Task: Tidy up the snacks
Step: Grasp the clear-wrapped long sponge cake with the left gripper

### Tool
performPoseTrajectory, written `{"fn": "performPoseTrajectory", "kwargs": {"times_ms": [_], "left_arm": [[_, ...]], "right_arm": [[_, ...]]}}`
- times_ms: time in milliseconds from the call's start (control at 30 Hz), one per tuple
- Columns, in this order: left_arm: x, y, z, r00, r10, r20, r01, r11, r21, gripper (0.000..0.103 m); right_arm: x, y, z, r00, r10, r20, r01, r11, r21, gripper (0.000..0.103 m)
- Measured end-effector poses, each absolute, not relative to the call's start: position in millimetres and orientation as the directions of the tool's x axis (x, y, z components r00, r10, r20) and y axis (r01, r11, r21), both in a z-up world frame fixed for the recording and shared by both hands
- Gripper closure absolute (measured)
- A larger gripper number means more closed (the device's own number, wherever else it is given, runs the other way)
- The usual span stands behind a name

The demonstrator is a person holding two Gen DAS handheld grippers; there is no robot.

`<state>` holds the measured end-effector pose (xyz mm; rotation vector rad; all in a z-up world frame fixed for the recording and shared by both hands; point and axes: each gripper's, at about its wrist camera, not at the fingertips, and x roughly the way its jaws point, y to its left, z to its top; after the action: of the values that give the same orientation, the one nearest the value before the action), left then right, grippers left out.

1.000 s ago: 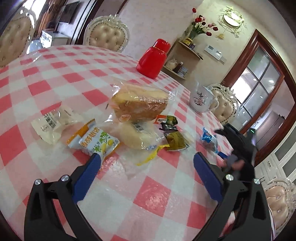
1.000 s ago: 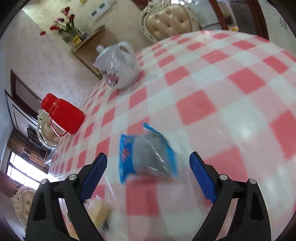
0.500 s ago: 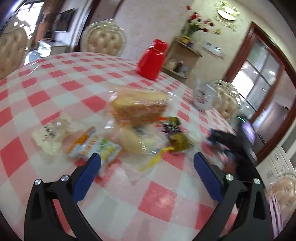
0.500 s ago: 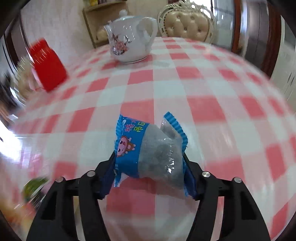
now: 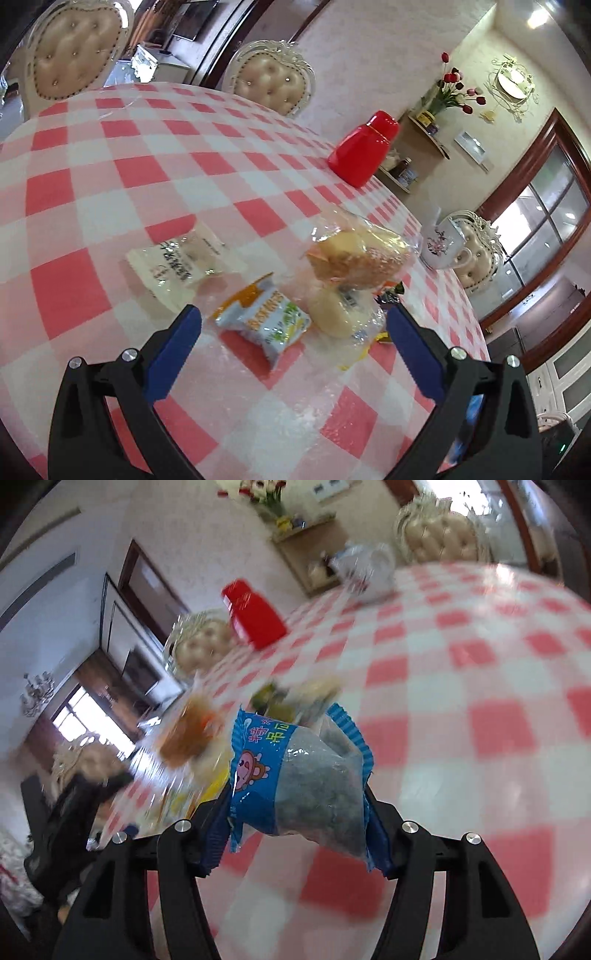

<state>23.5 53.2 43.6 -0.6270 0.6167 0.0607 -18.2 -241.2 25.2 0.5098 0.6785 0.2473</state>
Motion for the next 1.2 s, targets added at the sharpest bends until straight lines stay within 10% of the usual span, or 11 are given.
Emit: {"fn": "performPoseTrajectory", "kwargs": {"times_ms": [400, 733, 867, 900, 967, 1200], "left_arm": [[57.0, 32.0, 55.2, 0.792, -0.138, -0.594, -0.146, 0.903, -0.404, 0.003], [149.2, -29.2, 72.1, 0.643, -0.076, -0.762, 0.29, 0.945, 0.151, 0.003], [163.0, -34.9, 62.6, 0.648, -0.066, -0.759, 0.323, 0.926, 0.195, 0.003], [163.3, -36.9, 59.8, 0.642, -0.081, -0.762, 0.336, 0.923, 0.185, 0.005], [157.9, -43.9, 55.5, 0.645, -0.084, -0.76, 0.348, 0.917, 0.194, 0.048], [100.4, -28.6, 85.6, 0.718, -0.23, -0.657, 0.294, 0.956, -0.013, 0.059]], "right_arm": [[-22.2, -239.6, 23.0, 0.75, 0.398, -0.528, -0.071, 0.842, 0.534, 0.042], [-19.1, -242.9, 21.3, 0.742, 0.408, -0.532, -0.063, 0.833, 0.55, 0.042], [-18.2, -244.4, 20.9, 0.741, 0.413, -0.53, -0.062, 0.828, 0.558, 0.042], [-18.0, -245.1, 20.4, 0.741, 0.414, -0.529, -0.061, 0.825, 0.562, 0.042], [-18.1, -246.5, 20.0, 0.742, 0.417, -0.525, -0.06, 0.822, 0.567, 0.042], [-19.8, -249.4, 18.9, 0.745, 0.419, -0.518, -0.054, 0.813, 0.58, 0.042]]}}
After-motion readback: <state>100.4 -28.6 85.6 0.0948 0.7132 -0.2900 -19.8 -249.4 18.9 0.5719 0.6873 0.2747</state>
